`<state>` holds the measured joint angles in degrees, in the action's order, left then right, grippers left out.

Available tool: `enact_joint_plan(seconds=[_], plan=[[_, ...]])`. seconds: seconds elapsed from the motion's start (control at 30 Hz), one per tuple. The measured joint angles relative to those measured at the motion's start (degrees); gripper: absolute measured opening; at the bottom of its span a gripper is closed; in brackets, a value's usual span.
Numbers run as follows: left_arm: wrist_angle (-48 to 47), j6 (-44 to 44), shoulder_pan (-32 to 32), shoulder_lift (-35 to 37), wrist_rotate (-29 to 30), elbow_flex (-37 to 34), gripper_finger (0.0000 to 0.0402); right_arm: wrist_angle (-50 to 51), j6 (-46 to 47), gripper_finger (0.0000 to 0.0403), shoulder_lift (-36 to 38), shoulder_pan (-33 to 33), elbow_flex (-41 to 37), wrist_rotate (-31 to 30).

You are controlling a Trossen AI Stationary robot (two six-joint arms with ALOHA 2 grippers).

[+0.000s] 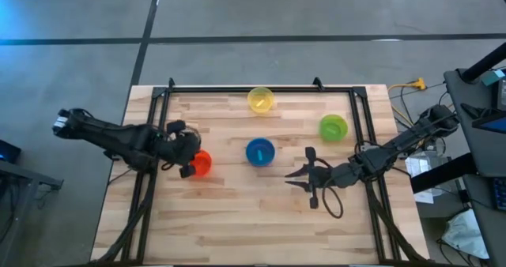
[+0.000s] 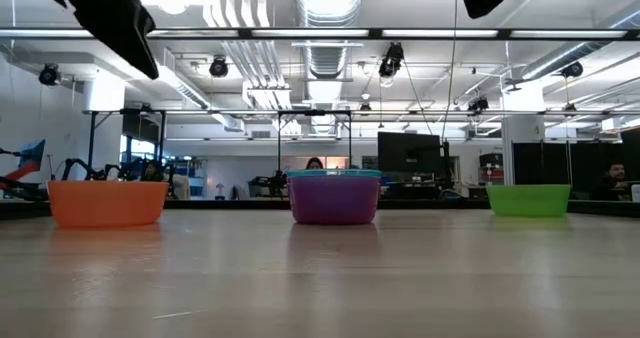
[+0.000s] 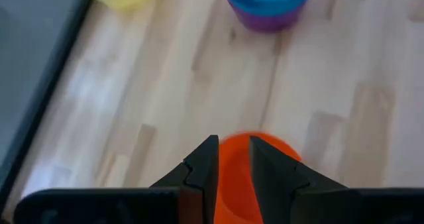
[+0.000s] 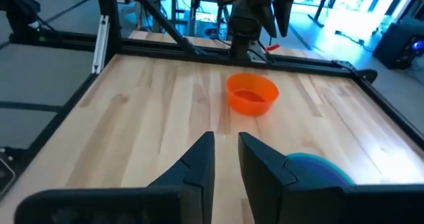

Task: Nest bowls inside each other
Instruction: Stack the orange bowl on top of the blue bowl

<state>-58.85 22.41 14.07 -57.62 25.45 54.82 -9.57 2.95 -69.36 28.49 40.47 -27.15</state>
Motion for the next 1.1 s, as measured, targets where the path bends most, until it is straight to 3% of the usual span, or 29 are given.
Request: enact_joint_plan(seconds=[0.13, 0.4, 0.7, 1.1], plan=[[-5.42, -6.91, -6.04, -3.22, -7.18, 3.75, 0.0067, -0.08, -1.3, 0.0061, 0.0, -0.37, 0.0, -0.07], [-6.97, -28.78, -13.93, -12.48, -9.91, 3.67, 0.0067, 0.05, -0.21, 0.0063, 0.0, -1.92, 0.0, -0.09], [-6.67, -34.2, -21.68, -22.22, -19.48, 3.5, 0.0067, 0.38, 1.54, 0.006, -0.02, -1.9, -1.84, -0.07], [-0.46, -36.44, -25.91, -20.96, -21.11, 0.44, 0.0067, 0.4, 4.14, 0.0059, -0.04, -1.9, -3.15, -0.01]])
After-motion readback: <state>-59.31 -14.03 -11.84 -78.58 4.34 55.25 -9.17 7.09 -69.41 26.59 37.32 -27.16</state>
